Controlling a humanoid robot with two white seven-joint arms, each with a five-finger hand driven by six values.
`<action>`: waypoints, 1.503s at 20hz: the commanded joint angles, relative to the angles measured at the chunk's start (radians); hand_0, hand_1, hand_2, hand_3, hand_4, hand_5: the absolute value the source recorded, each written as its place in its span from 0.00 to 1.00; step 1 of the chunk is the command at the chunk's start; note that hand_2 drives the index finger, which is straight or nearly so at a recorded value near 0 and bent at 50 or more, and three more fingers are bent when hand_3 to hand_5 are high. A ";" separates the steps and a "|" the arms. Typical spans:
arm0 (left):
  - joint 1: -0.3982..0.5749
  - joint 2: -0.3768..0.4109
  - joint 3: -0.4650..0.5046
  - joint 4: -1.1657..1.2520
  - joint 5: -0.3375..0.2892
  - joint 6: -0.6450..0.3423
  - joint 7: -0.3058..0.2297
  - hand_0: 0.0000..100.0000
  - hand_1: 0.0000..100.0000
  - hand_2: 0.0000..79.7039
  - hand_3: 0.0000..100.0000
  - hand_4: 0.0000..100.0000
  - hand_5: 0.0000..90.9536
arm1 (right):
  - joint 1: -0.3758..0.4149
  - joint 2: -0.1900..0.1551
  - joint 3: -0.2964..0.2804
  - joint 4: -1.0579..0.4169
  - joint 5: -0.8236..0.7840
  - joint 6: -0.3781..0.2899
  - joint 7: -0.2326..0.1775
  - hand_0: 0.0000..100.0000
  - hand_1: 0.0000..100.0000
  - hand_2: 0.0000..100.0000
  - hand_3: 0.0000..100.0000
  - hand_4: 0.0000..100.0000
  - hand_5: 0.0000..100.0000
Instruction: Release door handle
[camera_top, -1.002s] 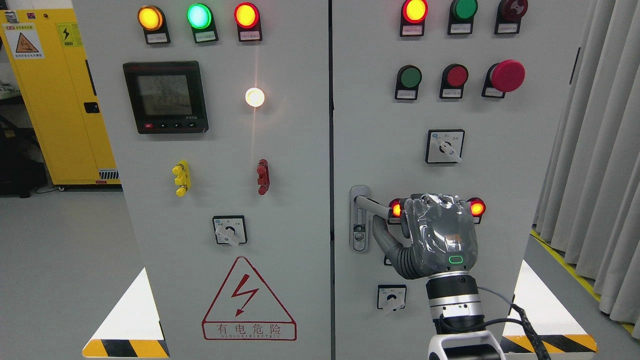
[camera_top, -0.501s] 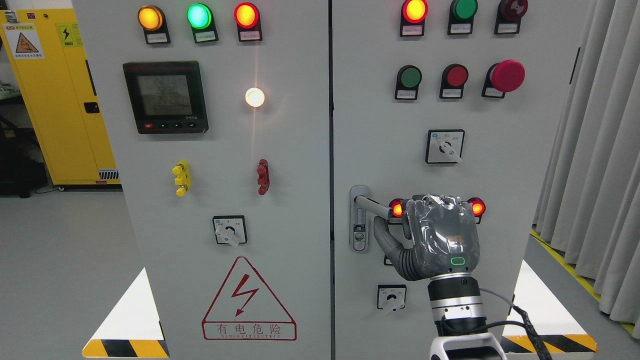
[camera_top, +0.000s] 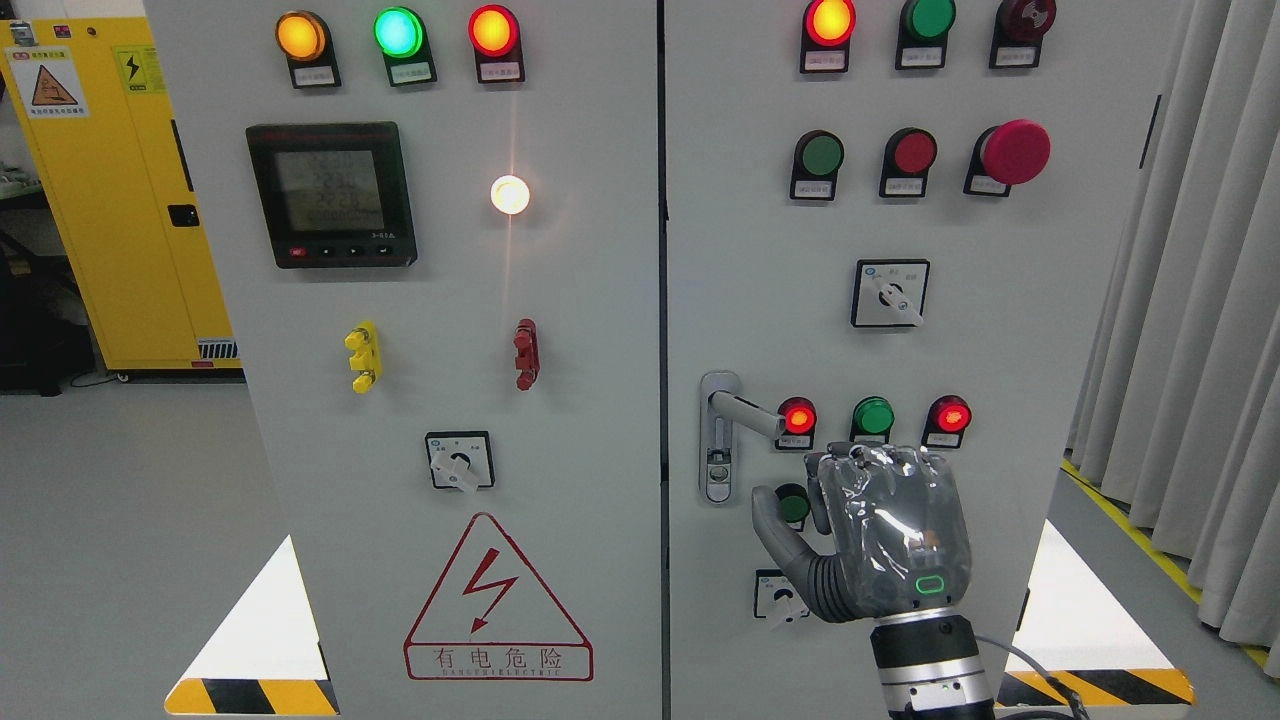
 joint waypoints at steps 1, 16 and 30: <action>0.000 0.000 0.000 -0.012 0.000 -0.001 0.000 0.12 0.56 0.00 0.00 0.00 0.00 | 0.122 0.003 -0.160 -0.151 -0.016 -0.068 -0.015 0.43 0.47 0.62 0.89 0.83 0.78; 0.000 0.000 0.000 -0.012 0.000 -0.001 0.000 0.12 0.56 0.00 0.00 0.00 0.00 | 0.134 0.001 -0.352 -0.160 -0.263 -0.267 -0.043 0.41 0.46 0.00 0.00 0.00 0.00; 0.000 0.000 0.000 -0.012 0.000 -0.001 0.000 0.12 0.56 0.00 0.00 0.00 0.00 | 0.134 0.006 -0.338 -0.161 -0.307 -0.338 -0.043 0.54 0.42 0.00 0.00 0.00 0.00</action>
